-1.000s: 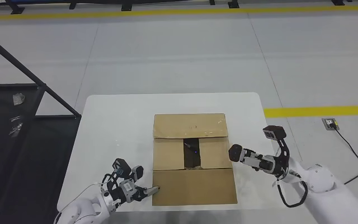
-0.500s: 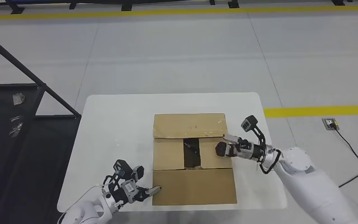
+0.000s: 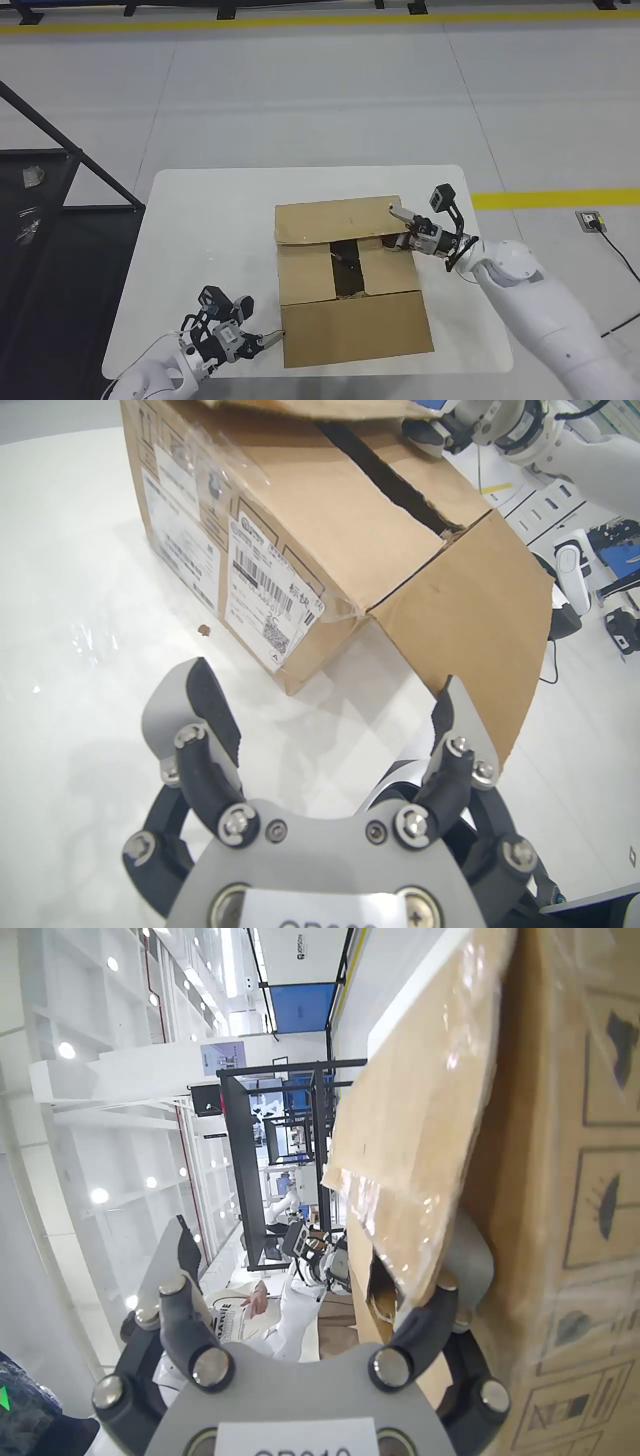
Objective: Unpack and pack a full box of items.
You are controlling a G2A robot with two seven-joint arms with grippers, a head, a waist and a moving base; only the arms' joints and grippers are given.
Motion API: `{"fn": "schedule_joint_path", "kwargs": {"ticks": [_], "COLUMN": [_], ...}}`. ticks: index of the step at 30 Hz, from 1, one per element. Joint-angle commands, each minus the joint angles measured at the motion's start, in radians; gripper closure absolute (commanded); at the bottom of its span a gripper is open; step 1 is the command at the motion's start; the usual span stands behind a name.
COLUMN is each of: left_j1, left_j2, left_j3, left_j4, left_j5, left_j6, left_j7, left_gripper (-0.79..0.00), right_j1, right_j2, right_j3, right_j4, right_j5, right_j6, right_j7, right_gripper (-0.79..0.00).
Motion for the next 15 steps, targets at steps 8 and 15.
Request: {"fn": "schedule_joint_path", "kwargs": {"ticks": [8, 15], "left_j1": [0.005, 0.007], "left_j2": [0.002, 0.001], "left_j3": [0.005, 0.027], "left_j4": [-0.003, -0.011], "left_j5": [-0.004, 0.010], "left_j6": [0.014, 0.027], "left_j7": [0.018, 0.030], "left_gripper": [-0.785, -0.785], "right_j1": [0.057, 0.122], "right_j2": [-0.031, -0.055], "right_j3": [0.002, 0.002], "right_j4": [-0.001, 0.057], "right_j5": [-0.063, -0.159], "right_j6": [-0.020, -0.045], "right_j7": [-0.051, -0.138], "right_gripper": [-0.785, -0.785]}}
